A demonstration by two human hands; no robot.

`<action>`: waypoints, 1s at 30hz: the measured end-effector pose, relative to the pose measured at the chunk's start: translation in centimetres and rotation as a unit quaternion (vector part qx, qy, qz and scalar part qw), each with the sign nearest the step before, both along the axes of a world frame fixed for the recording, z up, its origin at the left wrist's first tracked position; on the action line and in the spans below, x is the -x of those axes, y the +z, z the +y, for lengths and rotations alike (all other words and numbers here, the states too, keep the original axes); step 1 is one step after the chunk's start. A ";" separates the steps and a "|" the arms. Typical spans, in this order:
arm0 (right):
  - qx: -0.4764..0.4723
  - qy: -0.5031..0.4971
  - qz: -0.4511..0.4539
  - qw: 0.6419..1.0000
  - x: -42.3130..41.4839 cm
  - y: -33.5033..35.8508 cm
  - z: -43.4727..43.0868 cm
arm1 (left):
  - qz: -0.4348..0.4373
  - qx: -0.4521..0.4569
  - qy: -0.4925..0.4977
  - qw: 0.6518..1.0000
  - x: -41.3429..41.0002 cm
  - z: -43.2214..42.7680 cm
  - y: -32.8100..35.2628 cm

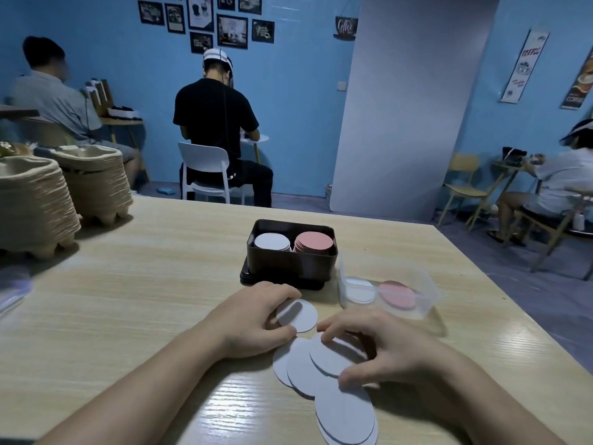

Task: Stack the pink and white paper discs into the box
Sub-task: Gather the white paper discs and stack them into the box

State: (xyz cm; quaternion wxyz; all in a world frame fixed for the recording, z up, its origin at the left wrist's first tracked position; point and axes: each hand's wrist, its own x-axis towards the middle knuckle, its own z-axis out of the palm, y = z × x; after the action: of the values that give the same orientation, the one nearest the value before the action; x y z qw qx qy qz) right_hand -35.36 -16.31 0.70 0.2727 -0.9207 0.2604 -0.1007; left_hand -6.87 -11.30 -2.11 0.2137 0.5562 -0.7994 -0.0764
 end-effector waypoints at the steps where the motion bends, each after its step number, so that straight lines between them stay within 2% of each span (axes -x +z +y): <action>1: -0.006 -0.007 -0.005 1.000 -0.1 0.0 0.0 | -0.003 0.000 0.001 1.000 0.0 -0.1 -0.1; 5: 0.000 -0.019 -0.048 0.999 -0.4 -0.1 -0.2 | 0.020 0.011 -0.001 1.000 -0.2 -0.2 -0.3; 9: 0.055 -0.047 -0.050 0.996 -0.5 0.1 -0.3 | 0.050 0.043 0.007 0.998 -0.3 0.3 -0.1; 15: 0.106 -0.083 -0.024 0.991 -1.8 0.2 -0.3 | 0.176 0.095 0.029 0.979 -0.8 1.1 0.2; 24: 0.149 -0.059 -0.118 0.980 -5.9 0.2 -0.7 | 0.183 0.096 0.011 0.978 -1.2 1.5 0.2; 30: 0.144 -0.034 -0.155 0.977 -6.0 -1.1 -1.1 | 0.162 0.078 -0.006 0.984 -1.2 1.2 -0.1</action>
State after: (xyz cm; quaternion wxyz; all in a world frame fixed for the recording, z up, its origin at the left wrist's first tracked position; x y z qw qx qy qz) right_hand -29.39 -17.39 -0.44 0.1710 -0.9141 0.2292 -0.2876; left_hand -5.68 -10.15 -2.24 0.3828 0.5136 -0.7608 -0.1046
